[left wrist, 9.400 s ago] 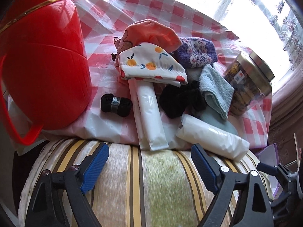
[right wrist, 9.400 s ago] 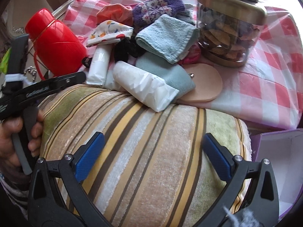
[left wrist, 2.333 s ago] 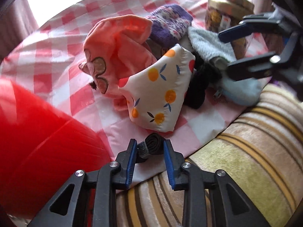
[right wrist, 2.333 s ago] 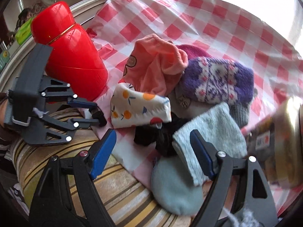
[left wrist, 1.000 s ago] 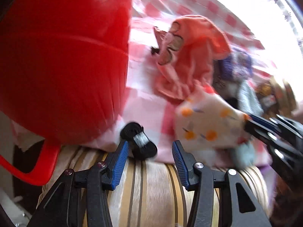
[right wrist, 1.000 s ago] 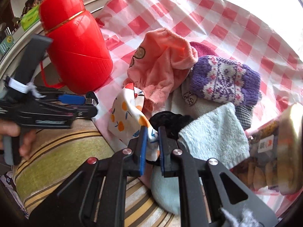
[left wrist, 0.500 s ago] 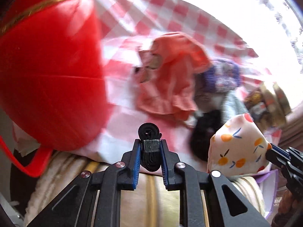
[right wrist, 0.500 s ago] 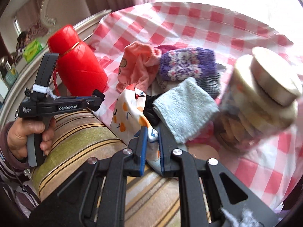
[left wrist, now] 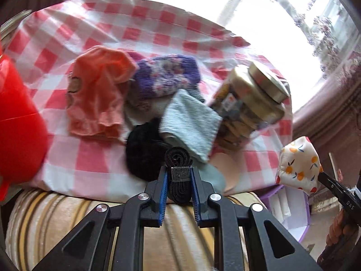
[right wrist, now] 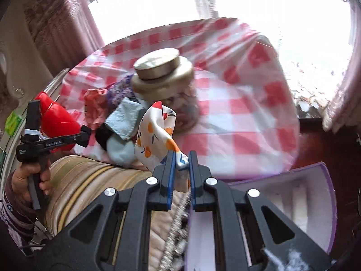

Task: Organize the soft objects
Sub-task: 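Carry the floral cloth into the box and open the right tool, then lower the black hair tie into the box and open the left tool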

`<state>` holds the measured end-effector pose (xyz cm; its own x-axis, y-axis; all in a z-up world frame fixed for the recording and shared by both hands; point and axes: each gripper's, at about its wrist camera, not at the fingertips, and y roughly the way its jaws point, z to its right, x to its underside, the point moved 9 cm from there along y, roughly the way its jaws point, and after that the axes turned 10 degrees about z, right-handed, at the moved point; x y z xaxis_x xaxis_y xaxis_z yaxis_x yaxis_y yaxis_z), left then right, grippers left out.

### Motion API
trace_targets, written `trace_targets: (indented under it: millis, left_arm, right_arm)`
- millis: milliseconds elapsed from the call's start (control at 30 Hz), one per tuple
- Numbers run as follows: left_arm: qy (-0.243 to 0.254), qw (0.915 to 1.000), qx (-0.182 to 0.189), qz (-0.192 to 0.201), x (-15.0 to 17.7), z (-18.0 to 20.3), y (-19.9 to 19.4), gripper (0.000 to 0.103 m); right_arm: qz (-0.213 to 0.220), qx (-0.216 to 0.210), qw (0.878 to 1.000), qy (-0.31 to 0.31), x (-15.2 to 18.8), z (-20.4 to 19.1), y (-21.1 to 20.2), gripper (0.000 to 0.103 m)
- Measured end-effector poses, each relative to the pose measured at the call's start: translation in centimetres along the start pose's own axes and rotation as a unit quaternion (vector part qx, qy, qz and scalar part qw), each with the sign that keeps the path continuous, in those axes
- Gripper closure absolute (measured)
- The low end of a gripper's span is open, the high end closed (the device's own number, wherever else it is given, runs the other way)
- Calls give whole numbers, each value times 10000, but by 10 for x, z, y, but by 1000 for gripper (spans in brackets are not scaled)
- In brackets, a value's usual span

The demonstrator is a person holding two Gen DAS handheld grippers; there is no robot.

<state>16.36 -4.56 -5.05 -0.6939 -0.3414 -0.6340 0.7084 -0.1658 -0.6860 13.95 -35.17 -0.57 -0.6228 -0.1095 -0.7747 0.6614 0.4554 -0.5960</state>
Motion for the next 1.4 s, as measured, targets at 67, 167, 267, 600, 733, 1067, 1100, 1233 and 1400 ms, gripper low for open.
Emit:
trace_targets:
  millis: [67,167,267,600,733,1067,1100,1233,1400]
  left_arm:
    - [89,9999,134,-49,2,17,3,83]
    - [256,9991,314,-102,5,42,6,83]
    - [432,9977,498,-177,10,67,11,83]
    - [985,9883,1047,-502,35,148,24,83]
    - [1146,9845,1168,-624,45,171,28,83]
    - [1698,9602,1782,-1323,93,246,39,83]
    - [1798,9556,1866,-1405,100,258,41,83]
    - [2063,9404,2024,-1791,133,291,57,83]
    - [2228,9214,2065,-2426,175,323,82,83]
  right_arm:
    - [-54,326,9993,157,13,33,-20,88]
    - [-264,742,9962,359,41,76,-44,88]
    - [-638,1100,9904,545,78,115,-61,88]
    - [-2404,1754,9547,-28,176,202,-79,89]
    - [-3044,1724,9353,-526,198,219,-70,89]
    - [-3590,2452,8862,-1603,218,254,-60,82]
    - [-3587,2503,8848,-1605,220,256,-60,80]
    - [-3326,2618,8965,-1307,219,263,-70,45]
    - [-2604,2731,9214,-928,197,263,-91,38]
